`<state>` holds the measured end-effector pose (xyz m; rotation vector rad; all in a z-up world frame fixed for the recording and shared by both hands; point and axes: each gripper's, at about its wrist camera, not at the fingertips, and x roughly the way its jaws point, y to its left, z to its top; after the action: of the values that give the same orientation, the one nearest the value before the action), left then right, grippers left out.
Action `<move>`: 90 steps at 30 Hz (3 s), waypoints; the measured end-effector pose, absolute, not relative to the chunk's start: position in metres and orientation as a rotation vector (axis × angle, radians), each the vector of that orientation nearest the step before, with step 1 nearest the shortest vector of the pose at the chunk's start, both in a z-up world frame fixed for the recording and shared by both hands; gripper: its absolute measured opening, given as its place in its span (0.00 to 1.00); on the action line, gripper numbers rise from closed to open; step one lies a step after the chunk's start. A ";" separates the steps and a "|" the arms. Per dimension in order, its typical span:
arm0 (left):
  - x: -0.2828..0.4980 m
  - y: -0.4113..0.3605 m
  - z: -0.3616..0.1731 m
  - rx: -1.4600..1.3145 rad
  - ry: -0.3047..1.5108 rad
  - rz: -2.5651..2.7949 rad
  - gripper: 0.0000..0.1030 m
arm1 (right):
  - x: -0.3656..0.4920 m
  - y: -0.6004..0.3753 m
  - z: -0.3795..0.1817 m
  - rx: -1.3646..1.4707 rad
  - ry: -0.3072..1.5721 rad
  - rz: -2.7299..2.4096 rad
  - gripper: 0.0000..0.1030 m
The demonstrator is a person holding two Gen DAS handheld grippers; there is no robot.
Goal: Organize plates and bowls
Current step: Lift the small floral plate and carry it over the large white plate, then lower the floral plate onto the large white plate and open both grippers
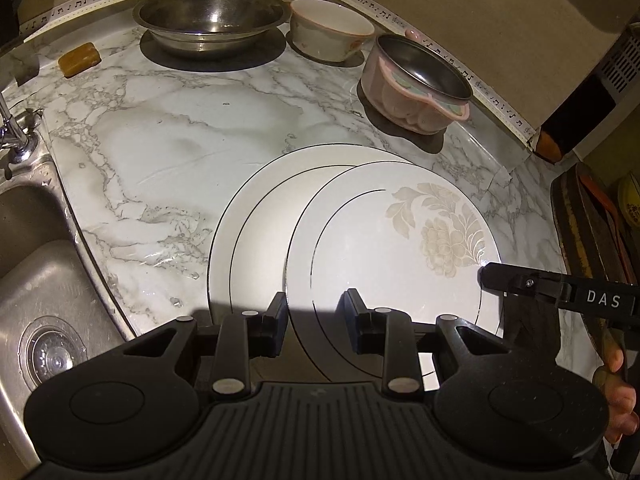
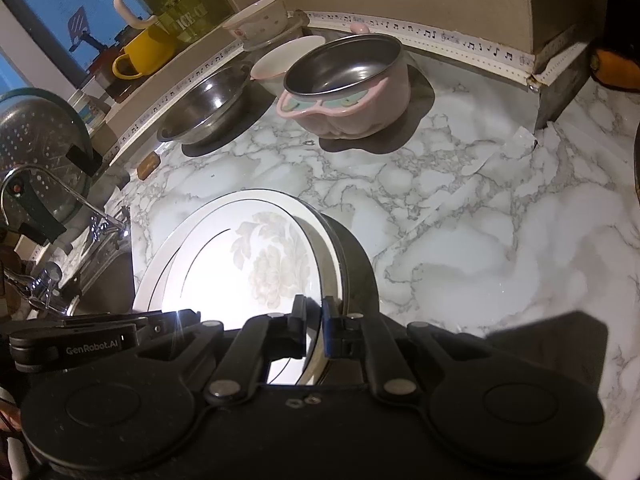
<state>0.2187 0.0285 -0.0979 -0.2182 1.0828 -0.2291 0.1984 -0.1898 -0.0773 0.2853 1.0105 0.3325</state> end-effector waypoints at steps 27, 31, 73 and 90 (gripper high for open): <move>0.221 0.032 -0.092 -0.158 1.075 -0.231 0.28 | 0.205 -0.199 -0.079 0.365 1.005 0.358 0.06; 0.215 0.033 -0.082 -0.154 1.037 -0.254 0.28 | 0.207 -0.197 -0.081 0.359 1.013 0.370 0.06; 0.207 0.012 -0.078 -0.077 1.014 -0.303 0.28 | 0.200 -0.161 -0.064 0.147 1.048 0.382 0.21; 0.191 0.019 -0.043 -0.049 0.940 -0.261 0.47 | 0.179 -0.139 -0.028 0.037 0.957 0.433 0.36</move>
<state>0.1913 0.0191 -0.0432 -0.0491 0.9399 -0.2608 0.1789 -0.1390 -0.0279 0.0373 0.9574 0.4327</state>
